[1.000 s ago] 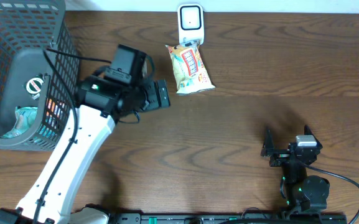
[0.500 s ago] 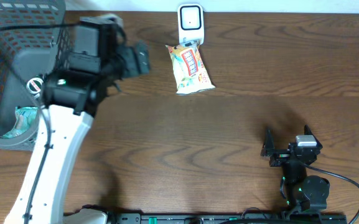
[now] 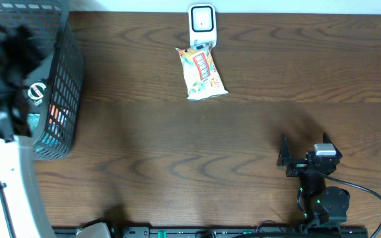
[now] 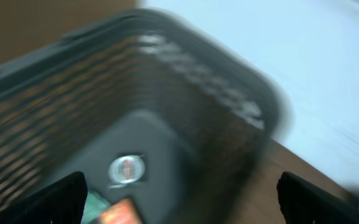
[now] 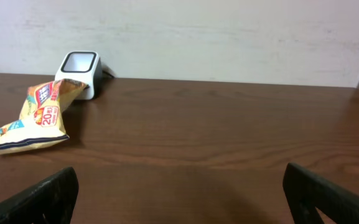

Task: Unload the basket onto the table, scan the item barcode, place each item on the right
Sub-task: 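Move the empty left gripper back into the grey basket, then grasp the light-green wipes pack in the basket with the left gripper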

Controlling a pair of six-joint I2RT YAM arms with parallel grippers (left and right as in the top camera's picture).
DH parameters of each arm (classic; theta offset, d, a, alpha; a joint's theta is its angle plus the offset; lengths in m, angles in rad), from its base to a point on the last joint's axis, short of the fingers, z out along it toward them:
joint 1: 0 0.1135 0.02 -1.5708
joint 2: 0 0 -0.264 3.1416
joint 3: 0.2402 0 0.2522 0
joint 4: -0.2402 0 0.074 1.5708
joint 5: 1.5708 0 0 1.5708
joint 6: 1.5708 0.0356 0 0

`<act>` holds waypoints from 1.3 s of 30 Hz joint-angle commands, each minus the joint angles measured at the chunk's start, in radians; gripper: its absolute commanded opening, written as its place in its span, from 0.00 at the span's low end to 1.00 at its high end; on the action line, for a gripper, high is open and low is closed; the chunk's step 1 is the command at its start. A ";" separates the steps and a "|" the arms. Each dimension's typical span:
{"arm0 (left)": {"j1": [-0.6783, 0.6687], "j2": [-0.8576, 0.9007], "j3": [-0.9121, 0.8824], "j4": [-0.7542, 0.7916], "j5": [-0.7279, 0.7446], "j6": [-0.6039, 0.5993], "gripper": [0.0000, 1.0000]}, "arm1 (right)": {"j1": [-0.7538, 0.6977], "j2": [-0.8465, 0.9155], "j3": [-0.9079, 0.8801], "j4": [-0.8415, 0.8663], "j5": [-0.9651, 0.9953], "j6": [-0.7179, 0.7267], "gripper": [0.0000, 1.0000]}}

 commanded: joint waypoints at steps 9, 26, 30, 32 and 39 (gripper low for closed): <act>0.222 0.233 0.015 -0.139 -0.059 -0.117 0.96 | 0.003 -0.006 -0.003 -0.002 0.001 -0.012 0.99; 0.222 0.518 0.000 -0.253 -0.188 -0.254 0.93 | 0.003 -0.006 -0.003 -0.002 0.001 -0.012 0.99; 0.222 0.557 0.000 -0.254 -0.188 -0.264 0.72 | 0.003 -0.006 -0.003 -0.002 0.001 -0.012 0.99; 0.222 0.575 -0.001 -0.260 -0.189 -0.275 0.72 | 0.003 -0.006 -0.003 -0.002 0.001 -0.012 0.99; 0.222 0.675 -0.002 -0.243 -0.188 -0.282 0.72 | 0.003 -0.006 -0.003 -0.002 0.001 -0.012 0.99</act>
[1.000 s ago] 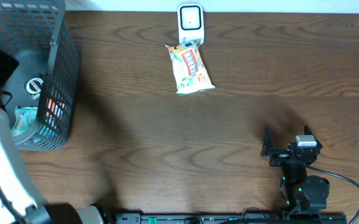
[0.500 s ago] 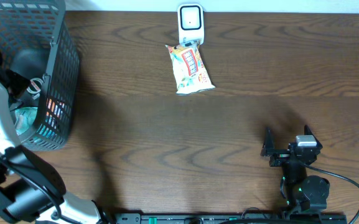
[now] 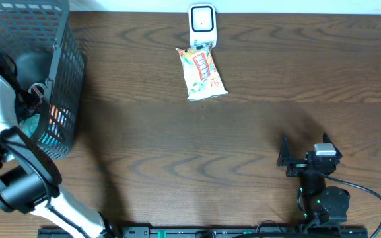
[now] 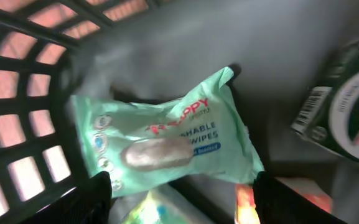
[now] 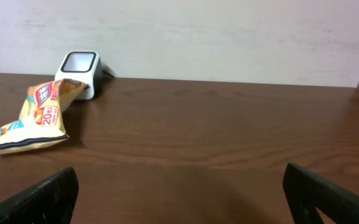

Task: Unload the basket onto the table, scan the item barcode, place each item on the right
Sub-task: 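Grasp the light-green wipes pack in the basket with the left gripper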

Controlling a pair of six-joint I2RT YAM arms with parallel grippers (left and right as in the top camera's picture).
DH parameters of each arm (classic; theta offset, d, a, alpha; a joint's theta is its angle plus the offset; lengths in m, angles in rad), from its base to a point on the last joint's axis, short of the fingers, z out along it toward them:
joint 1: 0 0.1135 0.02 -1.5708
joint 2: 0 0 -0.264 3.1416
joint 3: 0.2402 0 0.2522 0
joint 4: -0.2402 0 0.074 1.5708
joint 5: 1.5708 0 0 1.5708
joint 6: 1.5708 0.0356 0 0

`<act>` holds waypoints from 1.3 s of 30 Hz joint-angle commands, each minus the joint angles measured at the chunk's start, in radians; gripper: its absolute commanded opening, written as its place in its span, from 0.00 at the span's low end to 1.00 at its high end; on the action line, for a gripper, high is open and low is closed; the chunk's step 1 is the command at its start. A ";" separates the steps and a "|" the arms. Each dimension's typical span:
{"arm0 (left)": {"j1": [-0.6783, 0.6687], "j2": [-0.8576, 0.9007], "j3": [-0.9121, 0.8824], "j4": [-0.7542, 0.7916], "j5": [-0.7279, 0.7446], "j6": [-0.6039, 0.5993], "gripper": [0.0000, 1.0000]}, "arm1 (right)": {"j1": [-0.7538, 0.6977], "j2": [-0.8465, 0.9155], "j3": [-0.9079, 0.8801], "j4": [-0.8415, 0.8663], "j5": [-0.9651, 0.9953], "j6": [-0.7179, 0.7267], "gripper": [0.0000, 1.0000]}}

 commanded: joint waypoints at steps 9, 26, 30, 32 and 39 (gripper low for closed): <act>-0.005 0.161 -0.001 0.043 -0.055 -0.012 0.72 | 0.003 -0.006 -0.003 -0.002 0.000 -0.012 0.99; -0.005 0.207 0.011 -0.023 -0.085 -0.012 0.07 | 0.003 -0.006 -0.003 -0.002 0.000 -0.012 0.99; -0.005 0.132 0.030 -0.044 -0.028 -0.012 0.07 | 0.003 -0.006 -0.003 -0.002 0.000 -0.012 0.99; -0.005 0.048 0.033 -0.041 0.017 -0.012 0.07 | 0.003 -0.006 -0.003 -0.002 0.000 -0.012 0.99; -0.005 -0.282 0.033 0.026 0.076 -0.012 0.07 | 0.003 -0.006 -0.003 -0.002 0.000 -0.012 0.99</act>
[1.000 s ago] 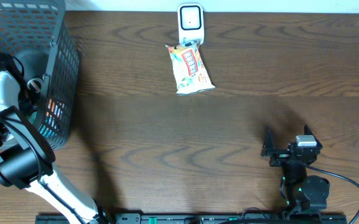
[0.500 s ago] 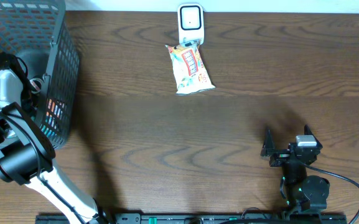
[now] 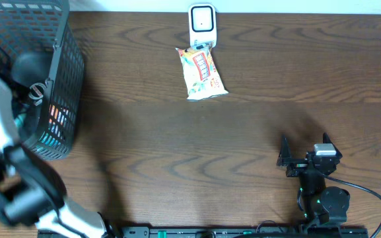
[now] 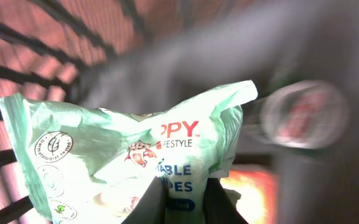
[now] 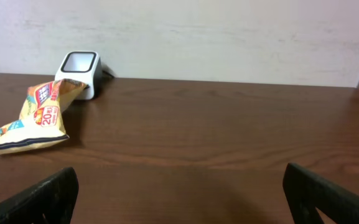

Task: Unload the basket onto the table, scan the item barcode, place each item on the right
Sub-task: 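Grasp the light-green wipes pack in the basket with the left gripper, then carry the wipes pack to the scanner and release it on the table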

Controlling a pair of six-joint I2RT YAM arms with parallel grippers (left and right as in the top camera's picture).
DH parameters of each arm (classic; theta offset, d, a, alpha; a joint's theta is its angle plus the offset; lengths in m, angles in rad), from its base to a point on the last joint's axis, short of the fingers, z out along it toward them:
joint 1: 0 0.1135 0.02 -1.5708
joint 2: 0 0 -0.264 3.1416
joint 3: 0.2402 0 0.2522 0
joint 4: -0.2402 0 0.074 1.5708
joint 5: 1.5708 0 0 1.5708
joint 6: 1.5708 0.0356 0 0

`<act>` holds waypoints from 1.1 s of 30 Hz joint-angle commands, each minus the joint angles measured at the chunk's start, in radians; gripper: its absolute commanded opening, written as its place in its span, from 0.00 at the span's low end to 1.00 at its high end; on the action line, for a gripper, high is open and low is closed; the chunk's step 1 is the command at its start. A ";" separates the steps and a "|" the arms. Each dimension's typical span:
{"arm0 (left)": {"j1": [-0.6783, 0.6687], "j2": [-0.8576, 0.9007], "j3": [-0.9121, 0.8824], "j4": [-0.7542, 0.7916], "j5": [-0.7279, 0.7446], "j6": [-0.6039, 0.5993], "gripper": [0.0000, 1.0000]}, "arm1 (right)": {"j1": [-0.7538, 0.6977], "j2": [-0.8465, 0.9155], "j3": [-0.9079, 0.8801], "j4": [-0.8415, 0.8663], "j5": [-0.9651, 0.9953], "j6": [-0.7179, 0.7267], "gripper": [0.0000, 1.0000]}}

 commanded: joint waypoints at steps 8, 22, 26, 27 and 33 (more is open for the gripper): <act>-0.002 -0.510 0.011 0.066 0.389 -0.005 0.07 | 0.003 -0.006 -0.003 -0.002 0.000 -0.012 0.99; -0.528 -0.656 0.006 0.118 0.678 0.314 0.07 | 0.003 -0.006 -0.003 -0.002 0.000 -0.012 0.99; -0.697 -0.574 -0.010 0.127 0.677 0.384 0.07 | 0.003 -0.006 -0.003 -0.002 0.000 -0.012 0.99; -0.727 -0.547 -0.011 0.130 0.677 0.404 0.08 | 0.003 -0.006 -0.003 -0.002 0.000 -0.012 0.99; -0.861 -0.329 -0.011 0.144 0.492 0.434 0.07 | 0.003 -0.006 -0.003 -0.002 0.000 -0.012 0.99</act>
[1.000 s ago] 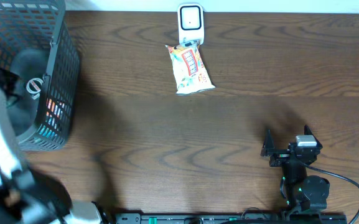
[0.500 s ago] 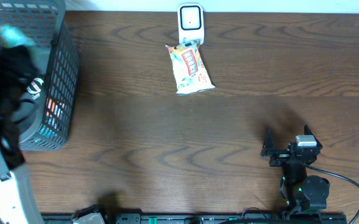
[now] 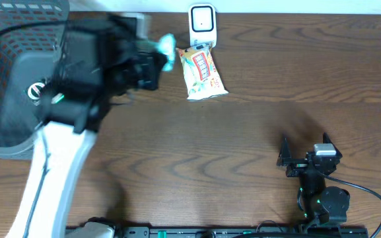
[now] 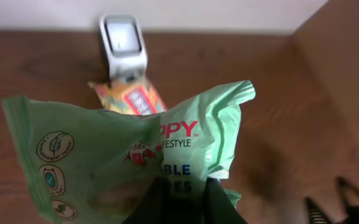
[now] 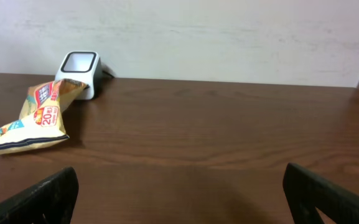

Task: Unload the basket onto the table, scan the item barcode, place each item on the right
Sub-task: 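Carry the wipes pack to the scanner and release it on the table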

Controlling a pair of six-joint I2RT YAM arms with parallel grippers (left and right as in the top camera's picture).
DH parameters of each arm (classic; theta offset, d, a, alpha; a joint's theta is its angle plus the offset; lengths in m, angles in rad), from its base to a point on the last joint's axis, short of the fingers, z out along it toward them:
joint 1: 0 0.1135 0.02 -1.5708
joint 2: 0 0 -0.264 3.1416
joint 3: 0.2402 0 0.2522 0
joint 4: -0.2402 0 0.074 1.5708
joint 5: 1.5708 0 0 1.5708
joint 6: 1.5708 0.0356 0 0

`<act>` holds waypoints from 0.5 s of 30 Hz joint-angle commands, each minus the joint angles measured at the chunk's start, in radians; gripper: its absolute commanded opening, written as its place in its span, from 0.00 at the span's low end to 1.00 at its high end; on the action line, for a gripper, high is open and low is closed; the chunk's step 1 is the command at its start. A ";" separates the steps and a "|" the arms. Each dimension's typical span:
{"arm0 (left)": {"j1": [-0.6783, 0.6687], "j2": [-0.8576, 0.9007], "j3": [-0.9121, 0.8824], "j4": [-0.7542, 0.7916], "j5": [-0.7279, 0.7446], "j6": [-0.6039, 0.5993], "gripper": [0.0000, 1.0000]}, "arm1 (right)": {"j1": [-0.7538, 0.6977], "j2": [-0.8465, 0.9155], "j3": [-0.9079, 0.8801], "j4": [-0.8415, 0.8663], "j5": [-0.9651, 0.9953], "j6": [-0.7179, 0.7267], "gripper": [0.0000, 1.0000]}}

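My left gripper (image 4: 182,202) is shut on a mint-green pack of wipes (image 4: 123,155), held in the air left of the white barcode scanner (image 3: 202,23). From overhead the pack (image 3: 166,47) shows as a blurred green patch beside the yellow snack bag (image 3: 202,71). The scanner (image 4: 123,43) and the snack bag (image 4: 129,99) lie beyond the pack in the left wrist view. My right gripper (image 5: 180,193) rests open at the table's front right, over bare wood.
A black mesh basket (image 3: 28,73) stands at the far left with a round-lidded item (image 3: 37,91) inside. The scanner (image 5: 79,73) and snack bag (image 5: 36,115) sit near the back wall. The right arm's base (image 3: 319,188) is at the front right.
My left gripper has come out of the basket with the wipes pack and now holds it in the air near the scanner and snack bag. The right arm has not moved.
My left gripper was open above the basket, then open low inside it over the green wipes pack. Then it was shut on the pack inside the basket. Now it holds the pack outside, close to the scanner. My right gripper stayed open and still.
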 commanded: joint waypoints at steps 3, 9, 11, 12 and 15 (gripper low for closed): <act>-0.068 0.190 -0.013 0.013 -0.222 0.052 0.08 | 0.003 -0.006 -0.003 -0.002 0.001 -0.012 0.99; -0.084 0.396 -0.013 0.018 -0.268 -0.004 0.07 | 0.003 -0.006 -0.003 -0.002 0.001 -0.012 0.99; -0.084 0.437 -0.013 0.018 -0.268 -0.027 0.08 | 0.003 -0.006 -0.003 -0.002 0.001 -0.012 0.99; -0.084 0.455 -0.013 0.018 -0.268 -0.029 0.08 | 0.003 -0.006 -0.003 -0.002 0.001 -0.012 0.99; -0.084 0.489 -0.013 0.016 -0.268 -0.028 0.28 | 0.003 -0.006 -0.003 -0.002 0.001 -0.012 0.99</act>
